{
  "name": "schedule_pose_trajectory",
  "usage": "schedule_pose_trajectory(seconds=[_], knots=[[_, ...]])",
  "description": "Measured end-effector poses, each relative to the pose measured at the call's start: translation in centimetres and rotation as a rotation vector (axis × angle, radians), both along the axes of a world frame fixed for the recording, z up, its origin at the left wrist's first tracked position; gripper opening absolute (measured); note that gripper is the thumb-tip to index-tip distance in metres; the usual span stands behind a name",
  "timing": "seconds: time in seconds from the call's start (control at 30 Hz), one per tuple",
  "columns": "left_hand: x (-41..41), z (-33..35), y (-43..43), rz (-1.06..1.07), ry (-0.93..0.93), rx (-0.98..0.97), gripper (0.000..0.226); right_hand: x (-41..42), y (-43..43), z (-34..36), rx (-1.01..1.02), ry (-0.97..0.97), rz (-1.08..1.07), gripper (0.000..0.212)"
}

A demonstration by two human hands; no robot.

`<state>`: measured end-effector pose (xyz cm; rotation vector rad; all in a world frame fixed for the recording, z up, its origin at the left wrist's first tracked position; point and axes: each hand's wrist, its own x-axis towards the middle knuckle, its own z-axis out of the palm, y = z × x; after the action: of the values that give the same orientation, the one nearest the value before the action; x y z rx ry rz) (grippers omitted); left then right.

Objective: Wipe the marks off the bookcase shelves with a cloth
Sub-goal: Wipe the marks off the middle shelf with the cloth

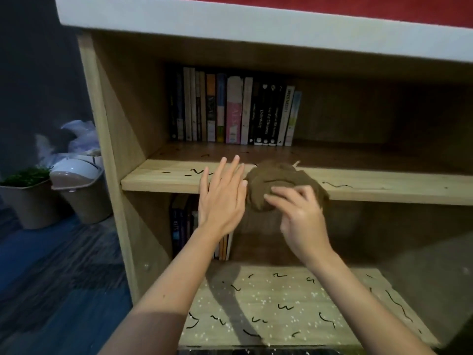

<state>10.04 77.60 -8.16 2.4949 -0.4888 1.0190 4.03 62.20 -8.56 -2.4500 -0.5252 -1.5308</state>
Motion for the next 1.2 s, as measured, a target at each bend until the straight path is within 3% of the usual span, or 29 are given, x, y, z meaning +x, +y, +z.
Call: schedule_pose_trajectory(seconds=[0.1,0.17,0.27,0.37,0.5,0.6,0.73,0.97,1.2], knots=[[-0.1,0.1,0.4,-0.041,0.002,0.027,0.056,-0.9,-0.3,-3.1,-0.025,0.229,-0.031,0.042],[-0.2,0.0,0.6,-0.050,-0.006,0.026,0.056,-1.9,-0.9,-2.9,0.054,0.197,-0.044,0.039],[-0.2,-0.3,0.5,-0.031,-0.027,0.002,0.054,-3.1,-1.1,-0.8,0.168,-0.021,-0.036,0.030],[-0.1,-0.3,0.4,-0.032,-0.027,-0.028,0.054,-2.2,-0.9,-0.9,0.164,-0.160,-0.045,0.032],[-0.3,-0.1,0.1,-0.025,-0.031,-0.048,0.056,-1.3,-2.5,-3.9,-0.033,0.064,-0.052,0.037],[-0.6,0.4,-1.1,0.013,0.022,-0.163,0.059,-2.9,-5.0,-3.7,0.130,0.038,-0.050,0.034],[-2.1,1.6,-6.7,-0.101,0.083,-0.247,0.046,-3.7,-9.4,-1.3,0.135,0.159,-0.035,0.035],[-3.0,3.7,-21.1,-0.349,-0.053,-0.182,0.035,-6.2,-21.3,0.7,0.177,0.322,0.018,0.038],[-1.9,6.0,-33.3,-0.456,-0.030,-0.121,0.029,-7.3,-33.9,4.7,0.367,0.307,-0.020,0.032]])
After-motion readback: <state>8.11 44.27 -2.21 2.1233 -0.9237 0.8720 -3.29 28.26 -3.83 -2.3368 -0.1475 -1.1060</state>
